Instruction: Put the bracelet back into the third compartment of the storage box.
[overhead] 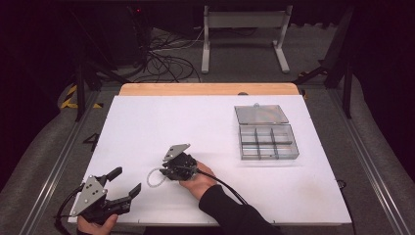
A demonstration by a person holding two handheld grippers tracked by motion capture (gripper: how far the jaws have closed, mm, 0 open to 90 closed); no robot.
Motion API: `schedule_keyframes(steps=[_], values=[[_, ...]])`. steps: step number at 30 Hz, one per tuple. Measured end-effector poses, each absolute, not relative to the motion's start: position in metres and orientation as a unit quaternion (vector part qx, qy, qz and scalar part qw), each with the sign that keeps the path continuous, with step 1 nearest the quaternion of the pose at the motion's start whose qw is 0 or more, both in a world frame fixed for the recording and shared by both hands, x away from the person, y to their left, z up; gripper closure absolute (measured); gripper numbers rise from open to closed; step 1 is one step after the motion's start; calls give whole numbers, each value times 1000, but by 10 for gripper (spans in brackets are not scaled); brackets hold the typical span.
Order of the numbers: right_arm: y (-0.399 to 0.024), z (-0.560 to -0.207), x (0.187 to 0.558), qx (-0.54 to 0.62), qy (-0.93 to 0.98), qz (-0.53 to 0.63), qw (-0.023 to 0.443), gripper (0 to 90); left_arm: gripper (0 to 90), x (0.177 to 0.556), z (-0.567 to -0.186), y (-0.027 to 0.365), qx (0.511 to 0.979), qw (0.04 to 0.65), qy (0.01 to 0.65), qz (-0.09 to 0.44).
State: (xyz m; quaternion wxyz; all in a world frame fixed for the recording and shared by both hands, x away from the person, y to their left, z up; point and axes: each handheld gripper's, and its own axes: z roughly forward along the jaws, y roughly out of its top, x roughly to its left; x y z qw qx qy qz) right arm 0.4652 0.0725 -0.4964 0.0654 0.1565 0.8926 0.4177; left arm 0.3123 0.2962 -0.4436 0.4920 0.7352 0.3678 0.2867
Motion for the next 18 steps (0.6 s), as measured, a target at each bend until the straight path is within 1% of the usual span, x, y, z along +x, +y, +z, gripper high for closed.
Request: schedule_keyframes(steps=[3, 18], values=[[76, -495, 464, 155, 896, 410, 73, 833, 209, 312, -444, 296, 736, 491, 367, 287], [78, -490, 464, 176, 898, 400, 59, 862, 209, 312, -444, 296, 734, 494, 368, 286]])
